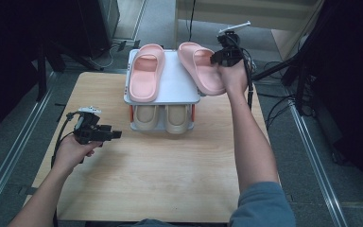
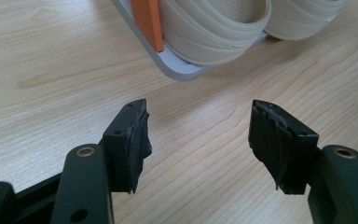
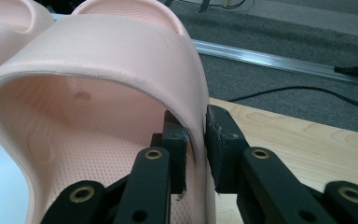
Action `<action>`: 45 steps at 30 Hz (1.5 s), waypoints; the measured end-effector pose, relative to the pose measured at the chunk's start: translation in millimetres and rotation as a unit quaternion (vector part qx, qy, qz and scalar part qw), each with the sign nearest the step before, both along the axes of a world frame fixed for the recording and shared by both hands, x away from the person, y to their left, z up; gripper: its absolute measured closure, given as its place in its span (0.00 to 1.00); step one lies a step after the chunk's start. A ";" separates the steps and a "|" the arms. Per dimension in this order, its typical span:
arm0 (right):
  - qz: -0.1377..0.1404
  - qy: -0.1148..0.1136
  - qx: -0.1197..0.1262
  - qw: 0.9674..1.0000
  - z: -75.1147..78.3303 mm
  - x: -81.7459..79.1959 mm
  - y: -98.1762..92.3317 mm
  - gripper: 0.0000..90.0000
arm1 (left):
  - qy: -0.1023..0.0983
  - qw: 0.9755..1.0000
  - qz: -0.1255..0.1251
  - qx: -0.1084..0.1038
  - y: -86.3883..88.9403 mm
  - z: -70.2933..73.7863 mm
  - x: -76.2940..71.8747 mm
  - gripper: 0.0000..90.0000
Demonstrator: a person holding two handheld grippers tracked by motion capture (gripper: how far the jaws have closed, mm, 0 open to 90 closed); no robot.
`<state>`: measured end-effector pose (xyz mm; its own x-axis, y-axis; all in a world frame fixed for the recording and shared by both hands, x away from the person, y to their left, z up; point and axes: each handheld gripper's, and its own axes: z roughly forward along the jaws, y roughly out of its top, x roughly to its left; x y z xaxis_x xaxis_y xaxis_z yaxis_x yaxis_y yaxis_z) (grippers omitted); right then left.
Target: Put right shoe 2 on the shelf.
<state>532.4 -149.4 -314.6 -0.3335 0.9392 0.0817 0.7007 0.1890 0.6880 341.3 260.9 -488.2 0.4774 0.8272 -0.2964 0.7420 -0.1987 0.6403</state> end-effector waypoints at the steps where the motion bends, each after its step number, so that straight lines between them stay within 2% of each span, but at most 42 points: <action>1: 0.001 -0.001 -0.001 1.000 -0.4 1.0 3.9 0.88 | 0.001 1.000 -0.001 0.001 -0.1 -0.1 0.1 0.42; 7: -0.003 0.002 -0.013 1.000 -3.3 4.9 21.4 0.87 | 0.001 1.000 -0.006 0.003 0.0 -0.7 1.1 0.42; 12: -0.009 0.004 -0.003 1.000 -7.3 10.3 33.1 0.86 | 0.001 1.000 -0.005 0.001 0.3 -0.3 1.0 0.42; 16: -0.009 0.009 -0.006 1.000 -11.1 12.2 42.4 0.86 | 0.001 1.000 -0.005 0.002 0.6 -0.4 1.0 0.42; 27: 0.025 0.020 -0.004 0.999 -15.9 4.6 55.3 0.82 | 0.002 1.000 -0.004 0.004 1.3 -1.0 2.5 0.42; 32: 0.038 0.018 0.003 0.999 -15.3 -1.9 57.0 0.81 | 0.005 1.000 -0.007 0.008 0.9 -1.7 2.9 0.42; 37: 0.050 0.015 0.022 0.998 -14.5 -9.4 58.3 0.78 | 0.006 1.000 -0.008 0.009 0.3 -1.8 2.8 0.42; 42: 0.066 0.008 0.024 0.998 -14.9 -18.0 61.4 0.76 | 0.005 1.000 -0.009 0.016 1.3 -2.1 3.4 0.42; 45: 0.076 0.003 0.022 0.997 -15.6 -22.0 62.3 0.75 | 0.006 1.000 -0.004 0.013 3.1 -2.1 3.8 0.42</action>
<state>510.4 -87.1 -330.1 -0.4707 0.8735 0.1241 0.6711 0.2631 0.6932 345.0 264.0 -490.3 0.4810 0.8307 -0.2804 0.7477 -0.2216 0.6259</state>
